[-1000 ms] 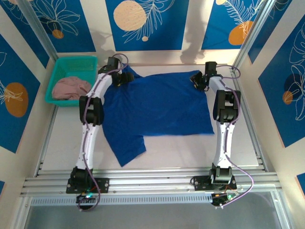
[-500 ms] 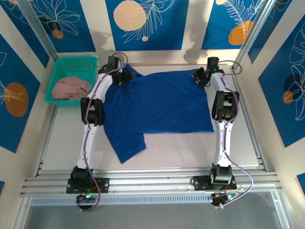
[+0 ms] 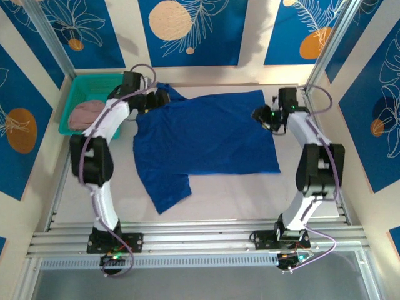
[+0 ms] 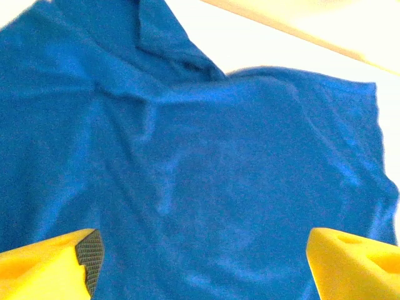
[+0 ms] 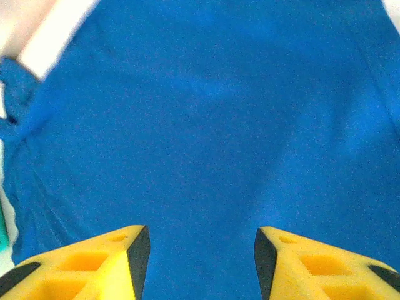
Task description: Fold the inside-out t-shirt
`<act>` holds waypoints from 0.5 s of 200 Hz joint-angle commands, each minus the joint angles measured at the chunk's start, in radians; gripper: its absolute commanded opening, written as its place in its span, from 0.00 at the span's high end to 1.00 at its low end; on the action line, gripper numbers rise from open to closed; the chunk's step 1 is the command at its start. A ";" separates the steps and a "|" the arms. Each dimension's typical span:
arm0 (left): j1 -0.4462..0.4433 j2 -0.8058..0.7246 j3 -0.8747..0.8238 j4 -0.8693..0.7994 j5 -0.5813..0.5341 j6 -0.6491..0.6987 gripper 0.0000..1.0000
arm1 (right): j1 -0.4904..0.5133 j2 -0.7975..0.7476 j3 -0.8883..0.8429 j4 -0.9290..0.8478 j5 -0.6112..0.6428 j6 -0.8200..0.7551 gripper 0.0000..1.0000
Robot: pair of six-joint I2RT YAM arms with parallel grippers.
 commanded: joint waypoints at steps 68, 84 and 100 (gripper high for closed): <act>-0.201 -0.346 -0.461 0.144 -0.070 -0.010 0.15 | -0.166 -0.320 -0.493 -0.178 0.124 0.019 0.52; -0.213 -0.353 -0.484 0.145 -0.069 -0.010 0.15 | -0.173 -0.321 -0.495 -0.197 0.147 0.011 0.53; -0.216 -0.357 -0.500 0.148 -0.074 -0.008 0.15 | -0.182 -0.321 -0.497 -0.209 0.148 0.009 0.53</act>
